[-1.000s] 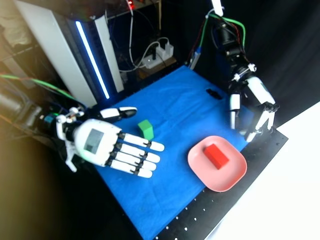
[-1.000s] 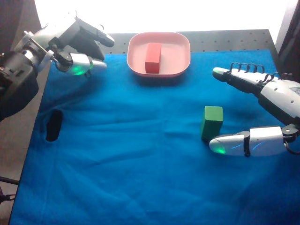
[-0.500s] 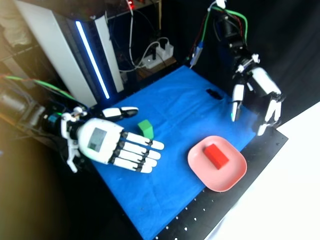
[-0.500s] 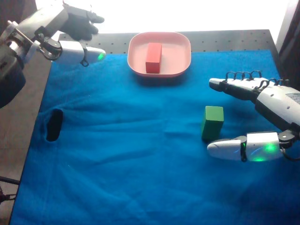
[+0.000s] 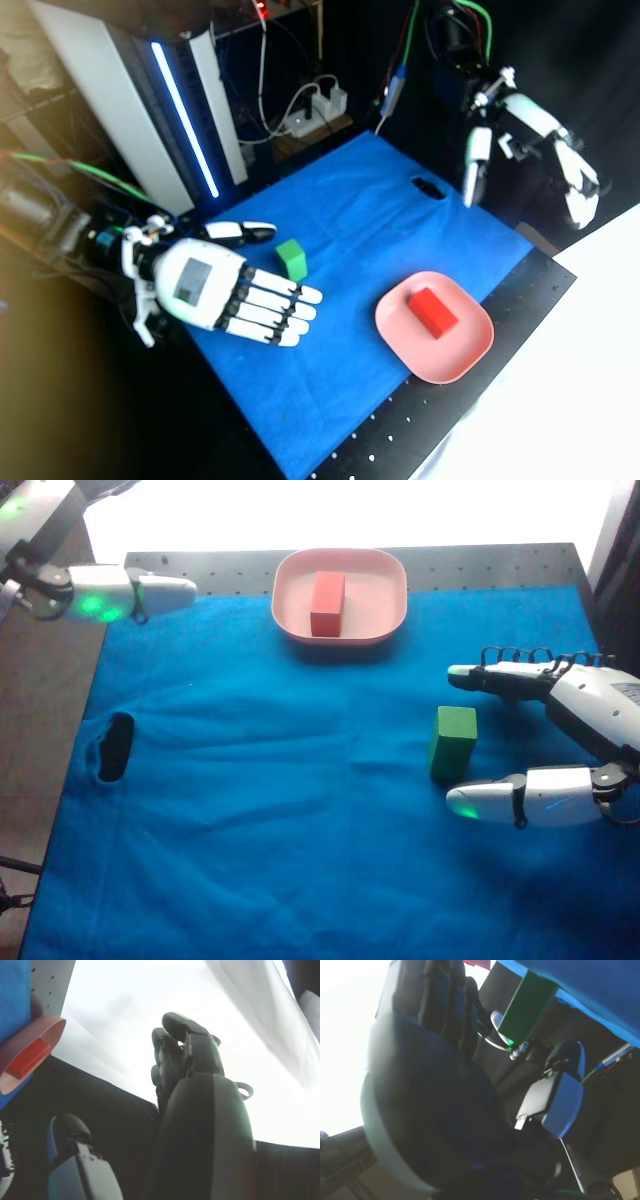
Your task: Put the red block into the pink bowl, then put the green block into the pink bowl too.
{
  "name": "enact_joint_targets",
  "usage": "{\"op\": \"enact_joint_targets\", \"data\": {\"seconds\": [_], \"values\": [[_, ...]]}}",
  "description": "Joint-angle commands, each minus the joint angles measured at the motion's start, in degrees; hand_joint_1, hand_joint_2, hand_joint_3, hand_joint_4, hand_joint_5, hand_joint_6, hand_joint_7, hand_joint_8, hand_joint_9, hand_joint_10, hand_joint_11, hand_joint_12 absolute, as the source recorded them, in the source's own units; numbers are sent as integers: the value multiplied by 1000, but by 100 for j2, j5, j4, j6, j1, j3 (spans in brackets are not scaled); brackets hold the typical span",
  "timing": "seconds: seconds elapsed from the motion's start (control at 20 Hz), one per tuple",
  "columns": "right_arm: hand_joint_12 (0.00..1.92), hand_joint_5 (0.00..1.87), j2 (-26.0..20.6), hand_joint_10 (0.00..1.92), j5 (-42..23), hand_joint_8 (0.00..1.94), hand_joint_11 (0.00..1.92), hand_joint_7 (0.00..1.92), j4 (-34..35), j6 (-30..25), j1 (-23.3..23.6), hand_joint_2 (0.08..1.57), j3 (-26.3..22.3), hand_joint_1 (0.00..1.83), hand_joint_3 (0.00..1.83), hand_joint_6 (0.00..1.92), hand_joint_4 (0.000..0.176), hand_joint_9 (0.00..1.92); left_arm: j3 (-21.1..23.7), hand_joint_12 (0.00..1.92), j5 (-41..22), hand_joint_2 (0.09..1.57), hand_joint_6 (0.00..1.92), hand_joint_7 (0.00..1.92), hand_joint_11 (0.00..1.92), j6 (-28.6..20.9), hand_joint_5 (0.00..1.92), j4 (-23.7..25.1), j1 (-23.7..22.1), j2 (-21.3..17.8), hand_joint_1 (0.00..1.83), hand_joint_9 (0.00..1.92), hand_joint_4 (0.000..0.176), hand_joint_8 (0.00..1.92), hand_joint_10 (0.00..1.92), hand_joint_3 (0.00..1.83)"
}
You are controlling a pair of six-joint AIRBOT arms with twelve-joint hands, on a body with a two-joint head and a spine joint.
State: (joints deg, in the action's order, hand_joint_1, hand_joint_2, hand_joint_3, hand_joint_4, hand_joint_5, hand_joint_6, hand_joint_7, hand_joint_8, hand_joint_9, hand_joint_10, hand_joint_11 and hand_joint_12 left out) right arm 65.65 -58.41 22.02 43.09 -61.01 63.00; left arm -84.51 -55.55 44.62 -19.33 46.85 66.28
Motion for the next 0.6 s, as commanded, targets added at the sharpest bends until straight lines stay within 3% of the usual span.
{"op": "enact_joint_targets", "data": {"seconds": [0.0,0.05,0.15,0.35,0.55], "values": [[426,463,60,7,-475,4,447,505,-30,-110,14,768,7,703,0,5,0,513,27,626,-934,776,6,385,102,43,348,-95,9,-77,889,376,62,6,4,0],[418,465,67,1,-475,1,434,500,-18,-110,14,769,10,714,0,5,0,501,145,604,-1090,788,1,415,142,85,380,-176,117,-155,938,414,75,1,3,0],[417,458,75,1,-476,0,436,497,16,-110,14,772,20,724,1,1,0,502,325,598,-1453,814,0,400,148,89,352,-350,330,-268,948,413,61,0,0,8],[420,465,80,5,-476,5,460,502,70,-110,14,771,38,769,0,3,0,509,754,815,-2231,822,0,358,7,190,277,-721,905,-527,935,365,48,0,0,0],[403,481,98,9,-476,7,435,516,71,-110,15,803,52,803,10,8,0,523,1231,799,-3033,818,2,352,0,333,280,-1130,1509,-790,934,357,66,0,1,0]]}}
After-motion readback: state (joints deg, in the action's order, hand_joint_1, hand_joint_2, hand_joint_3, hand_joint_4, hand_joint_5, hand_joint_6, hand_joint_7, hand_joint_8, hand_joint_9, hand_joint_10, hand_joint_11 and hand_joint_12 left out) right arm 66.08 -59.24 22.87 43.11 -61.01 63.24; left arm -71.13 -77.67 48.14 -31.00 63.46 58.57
